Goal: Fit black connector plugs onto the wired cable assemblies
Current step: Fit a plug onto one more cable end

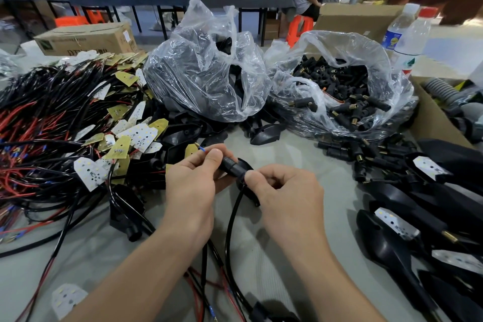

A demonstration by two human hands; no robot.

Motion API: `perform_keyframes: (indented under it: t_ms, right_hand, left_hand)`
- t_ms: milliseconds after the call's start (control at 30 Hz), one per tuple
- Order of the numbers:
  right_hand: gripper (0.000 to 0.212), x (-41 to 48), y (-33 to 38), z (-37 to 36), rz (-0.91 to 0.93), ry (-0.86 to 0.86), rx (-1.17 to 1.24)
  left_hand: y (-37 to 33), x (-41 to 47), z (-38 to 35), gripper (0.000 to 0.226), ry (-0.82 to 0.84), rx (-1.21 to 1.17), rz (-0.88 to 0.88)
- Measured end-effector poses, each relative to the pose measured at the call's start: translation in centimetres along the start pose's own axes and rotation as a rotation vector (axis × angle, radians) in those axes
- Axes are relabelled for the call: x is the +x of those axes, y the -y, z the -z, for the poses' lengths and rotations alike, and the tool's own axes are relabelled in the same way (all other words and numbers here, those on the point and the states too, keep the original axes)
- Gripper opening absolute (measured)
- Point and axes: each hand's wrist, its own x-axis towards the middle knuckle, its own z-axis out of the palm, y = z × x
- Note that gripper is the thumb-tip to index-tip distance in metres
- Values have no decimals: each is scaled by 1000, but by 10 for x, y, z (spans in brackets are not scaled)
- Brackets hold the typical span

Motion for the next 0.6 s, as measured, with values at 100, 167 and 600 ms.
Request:
perform_keyframes:
  t_ms: [100, 167, 600]
  right_hand:
    - [12, 2, 5, 9, -39, 115, 170]
    - [13, 6, 6, 16, -60, 173, 209]
    - [15, 3, 4, 7, -146, 124, 105]
  left_hand:
    - [-2, 3, 2, 20, -21, -18, 16]
    - [-3, 5, 3, 19, -38, -37, 41]
    - [3, -1, -2, 22, -12, 0, 18]
